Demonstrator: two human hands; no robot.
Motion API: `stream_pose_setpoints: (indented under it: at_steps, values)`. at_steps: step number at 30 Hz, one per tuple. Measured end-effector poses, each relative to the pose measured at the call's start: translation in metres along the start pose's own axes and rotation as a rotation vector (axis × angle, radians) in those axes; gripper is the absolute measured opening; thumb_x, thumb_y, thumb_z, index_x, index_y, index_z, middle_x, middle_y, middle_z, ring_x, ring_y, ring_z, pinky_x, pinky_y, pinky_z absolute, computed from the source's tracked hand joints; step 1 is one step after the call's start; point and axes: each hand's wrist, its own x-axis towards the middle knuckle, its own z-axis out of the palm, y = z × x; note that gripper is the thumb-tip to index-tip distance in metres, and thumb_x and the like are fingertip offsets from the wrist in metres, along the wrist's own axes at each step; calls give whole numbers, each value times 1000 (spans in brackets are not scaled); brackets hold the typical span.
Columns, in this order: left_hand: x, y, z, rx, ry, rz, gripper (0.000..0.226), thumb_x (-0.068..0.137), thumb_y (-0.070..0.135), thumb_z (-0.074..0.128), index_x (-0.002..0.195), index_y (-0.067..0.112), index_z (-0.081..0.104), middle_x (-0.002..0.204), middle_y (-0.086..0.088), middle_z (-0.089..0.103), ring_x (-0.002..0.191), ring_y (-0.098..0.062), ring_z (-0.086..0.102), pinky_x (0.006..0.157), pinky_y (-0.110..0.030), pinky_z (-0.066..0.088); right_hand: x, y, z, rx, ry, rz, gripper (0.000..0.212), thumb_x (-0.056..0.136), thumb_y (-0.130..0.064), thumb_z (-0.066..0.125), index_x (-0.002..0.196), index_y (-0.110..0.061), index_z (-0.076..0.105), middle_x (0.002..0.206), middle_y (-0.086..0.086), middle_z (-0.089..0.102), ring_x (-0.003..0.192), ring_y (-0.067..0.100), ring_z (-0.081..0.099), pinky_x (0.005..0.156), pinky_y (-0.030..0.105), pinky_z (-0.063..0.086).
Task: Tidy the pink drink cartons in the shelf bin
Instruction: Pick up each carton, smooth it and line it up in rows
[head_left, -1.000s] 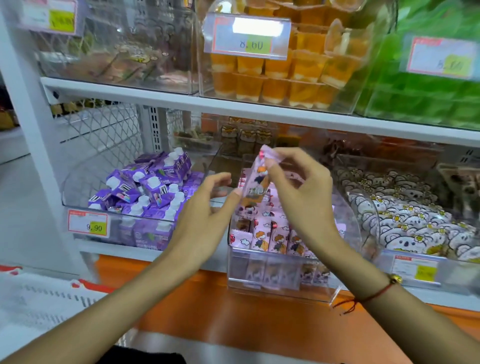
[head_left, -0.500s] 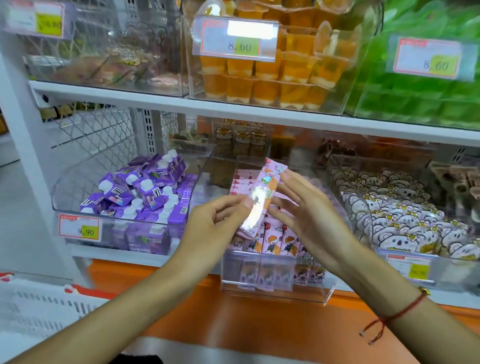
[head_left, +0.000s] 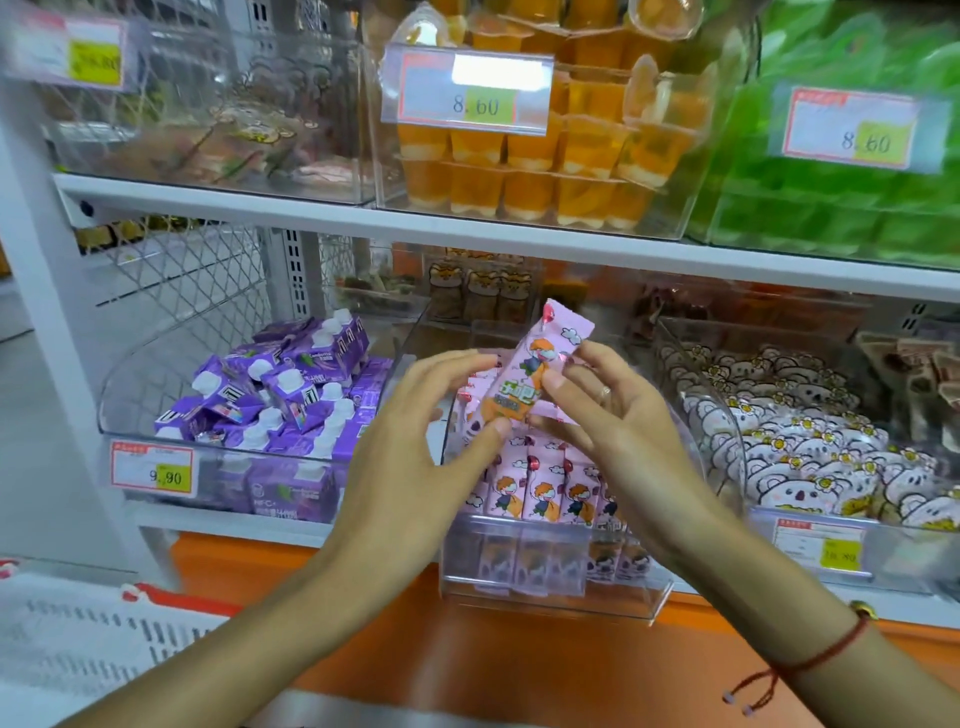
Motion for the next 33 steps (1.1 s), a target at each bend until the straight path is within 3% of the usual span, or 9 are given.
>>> stream_pose_setpoints:
  at_steps: [6, 10, 12, 17, 19, 23, 27, 29, 33]
  values:
    - [-3, 0, 3, -27, 9, -5, 40, 83, 29, 71, 118, 42, 55, 109, 26, 62, 104, 3, 58, 87, -22, 49, 1, 1, 5, -83, 80, -90, 34, 77, -23, 73, 108, -21, 61, 90, -12, 72, 85, 4, 68, 79, 24, 56]
    - [-2, 1, 4, -111, -3, -30, 33, 91, 20, 63, 114, 38, 49, 112, 28, 63, 109, 5, 58, 95, -23, 47, 2, -1, -1, -63, -102, -1, 43, 89, -24, 59, 132, -22, 53, 122, -8, 65, 112, 3, 60, 94, 26, 49]
    - [-2, 0, 4, -113, -11, -27, 27, 93, 17, 60, 112, 34, 52, 112, 27, 64, 111, 5, 58, 97, -25, 47, 1, -1, 2, -101, -114, -33, 39, 94, -20, 56, 133, -19, 53, 124, -7, 65, 114, 2, 59, 97, 22, 49]
    - [-3, 2, 8, -52, 14, -23, 36, 81, 25, 74, 111, 36, 58, 107, 29, 63, 104, 10, 58, 88, -10, 45, -5, 0, 11, -190, 42, -230, 24, 83, -12, 70, 106, -15, 68, 95, -9, 73, 89, 2, 68, 80, 13, 51]
    - [-1, 5, 8, -108, 51, -49, 32, 79, 25, 76, 106, 34, 61, 103, 22, 66, 100, 2, 61, 82, -16, 49, -5, -2, 11, -181, 48, -235, 22, 81, -15, 72, 102, -20, 68, 92, -10, 73, 87, 3, 69, 77, 14, 52]
    - [3, 9, 6, -381, -29, -220, 34, 81, 30, 68, 114, 25, 67, 102, 12, 73, 94, -4, 69, 74, -16, 54, -3, -7, 3, -173, 15, -100, 20, 88, -25, 65, 108, -23, 69, 94, -7, 73, 78, 5, 69, 70, 19, 56]
    - [5, 8, 6, -606, -186, -486, 25, 91, 30, 54, 111, 24, 68, 93, 7, 76, 81, -7, 72, 67, -19, 57, -1, -6, -4, -182, 41, -20, 18, 87, -21, 67, 104, -17, 70, 75, -5, 71, 62, 5, 62, 61, 19, 52]
    - [6, 7, 5, -675, -205, -530, 21, 87, 32, 54, 102, 27, 69, 89, 7, 76, 76, -4, 71, 64, -17, 56, 0, -6, -6, -188, 41, -20, 17, 85, -21, 69, 102, -16, 69, 72, -5, 71, 61, 5, 61, 59, 18, 50]
    - [8, 7, 4, -786, -231, -592, 23, 89, 28, 54, 106, 21, 68, 93, 1, 76, 82, -9, 72, 62, -20, 56, 0, -5, -7, -190, 26, -43, 19, 85, -21, 69, 103, -16, 68, 73, -2, 72, 61, 5, 62, 58, 17, 50]
